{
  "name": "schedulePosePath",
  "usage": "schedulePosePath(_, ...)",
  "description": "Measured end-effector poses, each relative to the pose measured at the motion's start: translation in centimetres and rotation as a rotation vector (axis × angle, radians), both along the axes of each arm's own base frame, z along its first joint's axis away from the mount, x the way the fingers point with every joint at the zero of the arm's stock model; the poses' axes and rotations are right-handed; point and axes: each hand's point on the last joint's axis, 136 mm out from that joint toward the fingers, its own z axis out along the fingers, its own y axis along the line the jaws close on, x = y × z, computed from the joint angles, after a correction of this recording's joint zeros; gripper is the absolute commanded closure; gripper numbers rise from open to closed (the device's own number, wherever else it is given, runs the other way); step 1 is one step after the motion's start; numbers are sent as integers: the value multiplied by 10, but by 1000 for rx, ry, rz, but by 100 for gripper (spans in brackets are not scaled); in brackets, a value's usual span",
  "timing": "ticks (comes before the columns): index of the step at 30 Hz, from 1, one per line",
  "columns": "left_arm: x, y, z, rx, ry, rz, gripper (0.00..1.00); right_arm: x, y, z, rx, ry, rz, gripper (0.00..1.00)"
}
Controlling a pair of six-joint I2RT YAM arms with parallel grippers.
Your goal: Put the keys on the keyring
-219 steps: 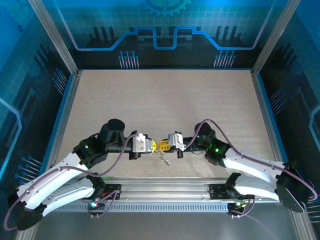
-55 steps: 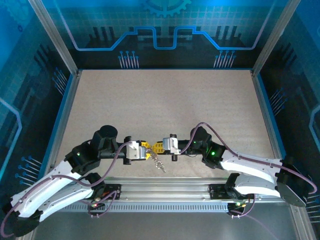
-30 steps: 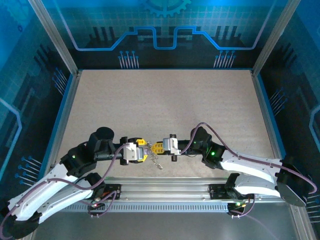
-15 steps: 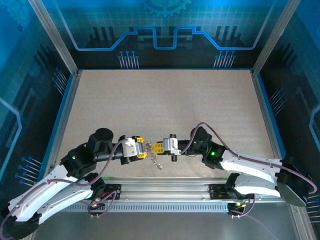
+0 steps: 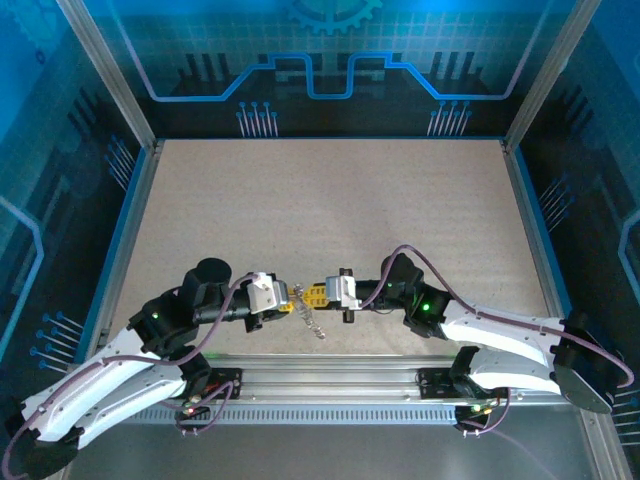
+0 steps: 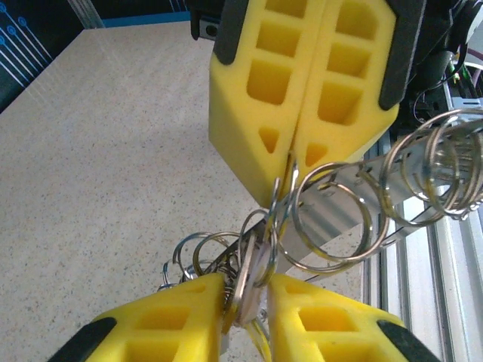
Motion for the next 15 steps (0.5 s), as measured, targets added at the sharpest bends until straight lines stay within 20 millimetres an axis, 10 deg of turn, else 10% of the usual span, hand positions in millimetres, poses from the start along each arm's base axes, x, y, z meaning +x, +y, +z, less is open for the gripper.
schedulePosePath(15,-8,5,6,-11,-30,-25,94,1,0,0,-1,-4,-8,100)
